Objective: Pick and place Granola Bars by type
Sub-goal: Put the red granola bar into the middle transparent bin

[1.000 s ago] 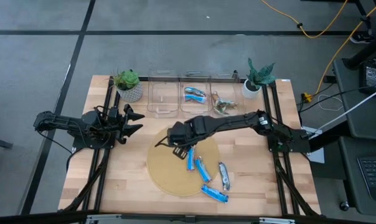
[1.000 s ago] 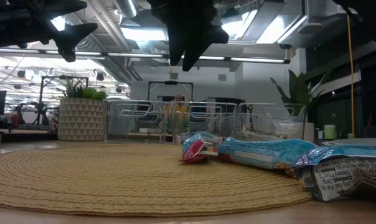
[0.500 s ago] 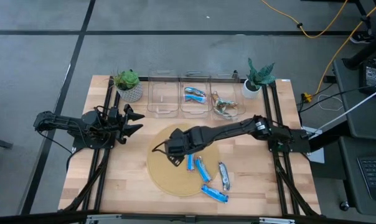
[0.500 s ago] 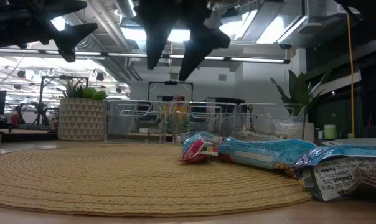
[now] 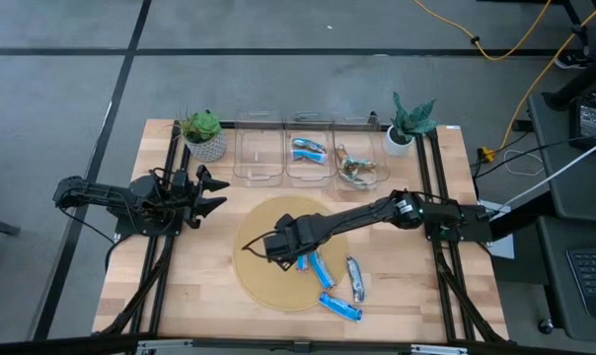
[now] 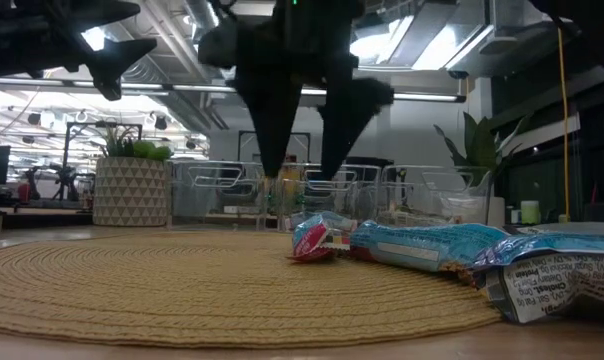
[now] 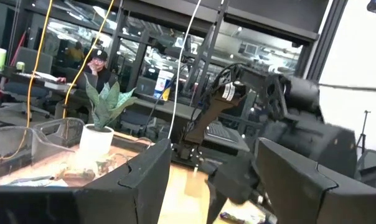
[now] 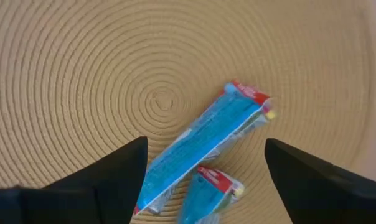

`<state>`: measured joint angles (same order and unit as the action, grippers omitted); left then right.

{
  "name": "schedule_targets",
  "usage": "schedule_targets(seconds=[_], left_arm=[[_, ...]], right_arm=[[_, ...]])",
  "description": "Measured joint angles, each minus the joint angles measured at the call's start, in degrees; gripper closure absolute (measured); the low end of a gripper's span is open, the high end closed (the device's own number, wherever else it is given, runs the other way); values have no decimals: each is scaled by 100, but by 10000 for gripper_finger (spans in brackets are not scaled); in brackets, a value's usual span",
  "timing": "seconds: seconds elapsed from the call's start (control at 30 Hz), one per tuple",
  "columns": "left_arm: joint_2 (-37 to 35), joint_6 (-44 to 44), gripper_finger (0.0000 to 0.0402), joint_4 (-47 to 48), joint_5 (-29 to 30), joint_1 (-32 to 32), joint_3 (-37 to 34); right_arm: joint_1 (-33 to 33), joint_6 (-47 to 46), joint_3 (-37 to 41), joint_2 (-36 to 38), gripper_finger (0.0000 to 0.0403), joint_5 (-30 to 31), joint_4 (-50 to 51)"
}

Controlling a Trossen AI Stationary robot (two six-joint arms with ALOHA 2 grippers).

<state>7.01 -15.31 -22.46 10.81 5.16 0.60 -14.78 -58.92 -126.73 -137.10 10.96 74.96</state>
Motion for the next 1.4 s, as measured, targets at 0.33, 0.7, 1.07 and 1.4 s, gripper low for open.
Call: schedule_targets(seconds=[0.33,0.7,1.07,1.4], left_arm=[[0,0,176,59,-17,-1,0],[0,0,176,44,2,0,0],[0,-1,176,44,2,0,0],[0,0,176,44,2,-1,0]], right_arm=[[8,-106,1098,-4,80,-400,-891],[11,-78,1430,26,104,-658,-1509],[13,32,1389,13,207,-654,-1462],[13,236,1389,378,281,-663,-1294]])
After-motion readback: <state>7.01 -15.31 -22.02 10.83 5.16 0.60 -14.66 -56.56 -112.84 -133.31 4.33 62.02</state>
